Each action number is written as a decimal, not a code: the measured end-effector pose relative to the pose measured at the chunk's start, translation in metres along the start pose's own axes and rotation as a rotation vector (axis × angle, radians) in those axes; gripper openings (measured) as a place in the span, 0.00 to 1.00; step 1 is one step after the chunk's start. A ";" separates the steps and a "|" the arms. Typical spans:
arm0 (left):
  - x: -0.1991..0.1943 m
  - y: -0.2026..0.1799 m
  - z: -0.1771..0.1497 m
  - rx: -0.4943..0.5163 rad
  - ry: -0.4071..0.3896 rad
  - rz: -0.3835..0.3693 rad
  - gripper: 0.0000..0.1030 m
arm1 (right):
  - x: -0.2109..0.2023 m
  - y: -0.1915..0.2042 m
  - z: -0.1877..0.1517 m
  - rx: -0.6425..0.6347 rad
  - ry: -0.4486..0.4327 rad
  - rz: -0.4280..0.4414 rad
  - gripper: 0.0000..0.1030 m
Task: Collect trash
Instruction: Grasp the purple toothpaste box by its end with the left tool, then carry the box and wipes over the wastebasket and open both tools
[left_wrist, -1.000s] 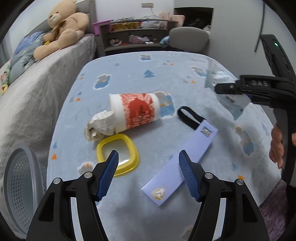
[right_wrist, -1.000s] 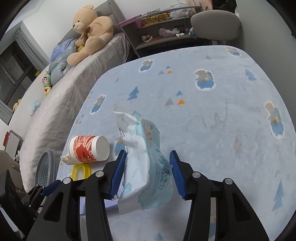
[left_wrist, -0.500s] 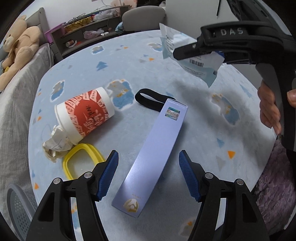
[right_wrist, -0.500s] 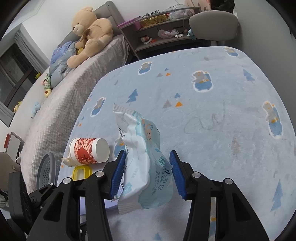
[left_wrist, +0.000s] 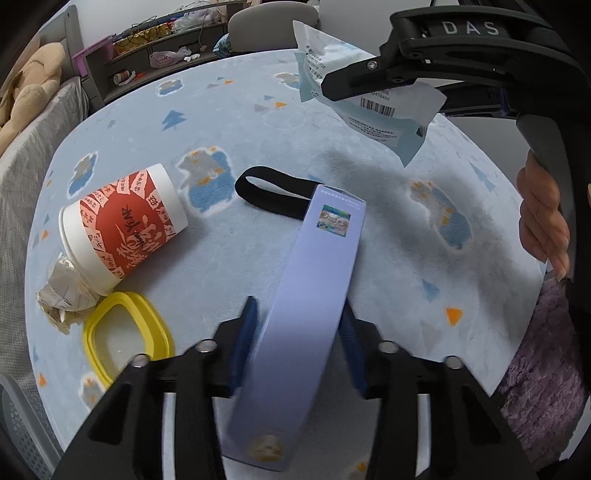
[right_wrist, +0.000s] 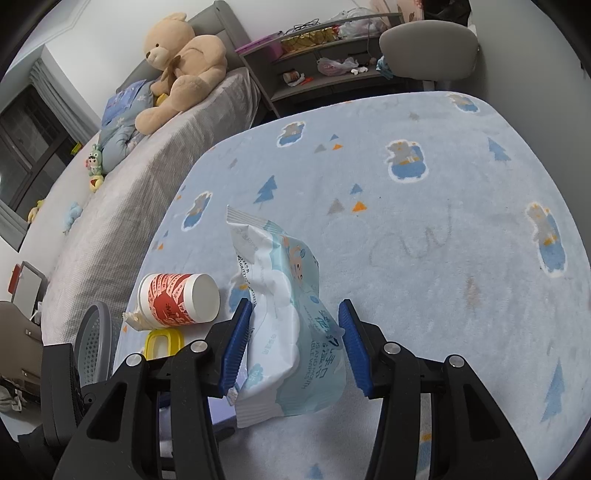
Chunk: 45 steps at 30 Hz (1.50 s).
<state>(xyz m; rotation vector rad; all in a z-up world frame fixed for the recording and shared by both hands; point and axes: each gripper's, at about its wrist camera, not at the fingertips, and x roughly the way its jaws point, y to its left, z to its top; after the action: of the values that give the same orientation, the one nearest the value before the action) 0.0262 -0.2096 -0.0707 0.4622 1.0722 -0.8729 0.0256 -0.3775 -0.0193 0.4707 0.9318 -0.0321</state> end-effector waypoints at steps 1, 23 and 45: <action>-0.001 0.000 -0.001 -0.008 -0.004 -0.006 0.35 | 0.000 0.001 0.000 -0.002 0.000 0.000 0.46; -0.141 0.100 -0.091 -0.454 -0.274 0.276 0.34 | -0.001 0.111 -0.046 -0.103 0.009 0.053 0.46; -0.220 0.273 -0.224 -0.829 -0.299 0.554 0.34 | 0.092 0.337 -0.081 -0.395 0.120 0.211 0.46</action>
<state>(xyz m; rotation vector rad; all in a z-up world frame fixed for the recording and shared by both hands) 0.0754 0.1954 0.0096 -0.0814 0.8684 0.0309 0.0960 -0.0263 -0.0047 0.2021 0.9734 0.3697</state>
